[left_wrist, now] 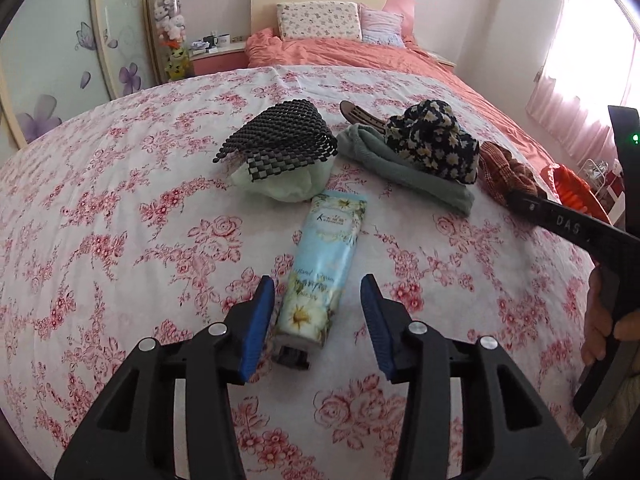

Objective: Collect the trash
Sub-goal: 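Grasp the hand cream tube with the left tool while the right tool grasps the plaid cloth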

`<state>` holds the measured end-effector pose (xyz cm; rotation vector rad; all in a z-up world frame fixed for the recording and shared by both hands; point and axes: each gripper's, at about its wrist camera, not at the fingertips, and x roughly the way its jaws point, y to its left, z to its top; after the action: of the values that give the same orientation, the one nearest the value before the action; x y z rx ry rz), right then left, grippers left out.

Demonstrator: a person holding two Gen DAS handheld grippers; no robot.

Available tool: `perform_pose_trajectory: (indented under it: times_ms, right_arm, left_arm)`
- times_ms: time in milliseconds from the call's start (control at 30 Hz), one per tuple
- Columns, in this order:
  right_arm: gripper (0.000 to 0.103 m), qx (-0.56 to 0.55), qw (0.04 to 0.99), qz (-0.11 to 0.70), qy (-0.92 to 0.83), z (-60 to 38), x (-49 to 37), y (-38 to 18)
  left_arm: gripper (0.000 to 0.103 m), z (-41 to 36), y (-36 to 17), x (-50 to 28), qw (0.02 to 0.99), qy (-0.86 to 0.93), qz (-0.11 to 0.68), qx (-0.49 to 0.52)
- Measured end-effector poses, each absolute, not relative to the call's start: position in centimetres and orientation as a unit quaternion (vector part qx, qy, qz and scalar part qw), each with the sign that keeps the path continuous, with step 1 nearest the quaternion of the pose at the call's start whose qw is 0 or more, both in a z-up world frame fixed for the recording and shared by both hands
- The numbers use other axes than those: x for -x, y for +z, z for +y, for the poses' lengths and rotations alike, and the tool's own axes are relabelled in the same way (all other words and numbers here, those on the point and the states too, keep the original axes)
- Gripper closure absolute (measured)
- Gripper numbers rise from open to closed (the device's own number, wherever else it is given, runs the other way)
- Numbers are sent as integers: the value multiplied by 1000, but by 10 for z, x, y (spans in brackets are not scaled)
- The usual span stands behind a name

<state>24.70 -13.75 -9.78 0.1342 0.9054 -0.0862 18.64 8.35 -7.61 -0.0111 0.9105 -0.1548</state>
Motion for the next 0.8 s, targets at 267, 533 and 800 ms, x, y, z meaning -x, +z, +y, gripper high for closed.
perform_pose_trajectory:
  times_ms: [267,533,800]
  right_arm:
    - [70,-67,898,433,-37,-134,-243,-101]
    - [68,-71,898,434,-33,-134,-243,-101]
    - [75,-58,898,434,-41,-133,-245,-101]
  left_arm:
    - [59,79,-78,-188,901,-64,430,12]
    - [63,85,-78,-182,902,-74,426,12]
    - [74,84,-77,-190,902,-75,426,1]
